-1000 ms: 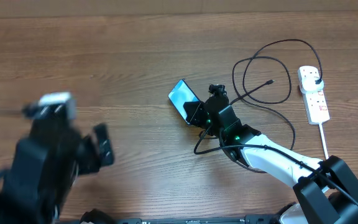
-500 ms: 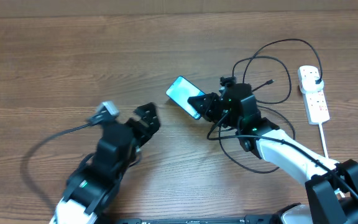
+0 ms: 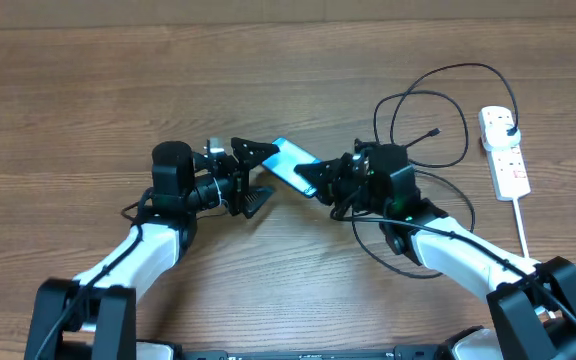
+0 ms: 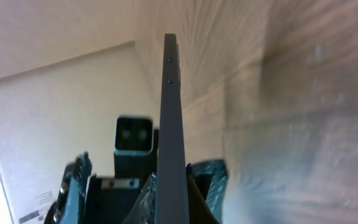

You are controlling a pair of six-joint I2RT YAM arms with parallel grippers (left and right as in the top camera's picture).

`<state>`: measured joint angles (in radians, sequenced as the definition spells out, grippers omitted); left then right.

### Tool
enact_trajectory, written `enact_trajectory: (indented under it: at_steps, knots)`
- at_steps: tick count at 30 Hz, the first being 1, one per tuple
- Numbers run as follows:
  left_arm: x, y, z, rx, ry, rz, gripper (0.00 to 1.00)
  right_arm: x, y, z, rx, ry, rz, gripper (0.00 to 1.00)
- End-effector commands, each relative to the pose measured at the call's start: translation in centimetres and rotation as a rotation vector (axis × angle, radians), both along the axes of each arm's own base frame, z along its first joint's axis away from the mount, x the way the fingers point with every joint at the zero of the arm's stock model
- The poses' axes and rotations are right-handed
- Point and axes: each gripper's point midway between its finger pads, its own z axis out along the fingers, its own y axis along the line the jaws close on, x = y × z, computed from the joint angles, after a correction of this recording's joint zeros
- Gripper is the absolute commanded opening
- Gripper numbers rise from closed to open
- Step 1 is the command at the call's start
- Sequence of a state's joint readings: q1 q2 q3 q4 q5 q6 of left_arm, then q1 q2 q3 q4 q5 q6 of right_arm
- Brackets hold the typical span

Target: Plug charger to phone and switch on socket

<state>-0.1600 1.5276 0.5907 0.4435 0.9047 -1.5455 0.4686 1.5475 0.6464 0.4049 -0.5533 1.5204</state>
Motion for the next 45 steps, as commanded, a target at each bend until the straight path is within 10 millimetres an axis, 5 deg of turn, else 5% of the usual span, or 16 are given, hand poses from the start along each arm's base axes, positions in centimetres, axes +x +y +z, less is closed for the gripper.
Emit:
enact_trajectory:
  at_steps: [1, 5, 7, 10, 22, 33, 45]
  knots:
    - [-1.3, -1.4, 0.2, -0.062, 0.057, -0.081, 1.0, -1.2, 1.4, 1.7, 0.085, 0.065, 0.017, 0.04]
    - [-0.9, -1.4, 1.1, -0.099, 0.063, -0.062, 1.0, -1.5, 1.9, 2.0, 0.097, 0.063, 0.027, 0.04]
    - [-0.8, -1.4, 1.3, -0.119, 0.096, -0.049, 0.89, -1.5, 1.9, 2.0, 0.097, 0.064, 0.028, 0.04]
    - [-0.8, -1.4, 1.3, -0.122, 0.105, -0.047, 0.58, -1.8, 2.0, 2.0, 0.102, 0.067, 0.045, 0.04]
    - [0.7, -0.5, 0.5, -0.069, 0.08, 0.051, 0.54, -2.7, 2.4, 2.3, 0.118, 0.076, 0.102, 0.04]
    - [0.9, -0.4, 0.3, -0.063, 0.081, 0.065, 0.05, -2.4, 2.5, 2.8, 0.129, 0.054, 0.101, 0.04]
    - [-0.4, -1.2, 0.9, -0.085, 0.061, -0.031, 0.04, -1.9, 1.7, 1.1, 0.073, 0.1, 0.036, 0.17]
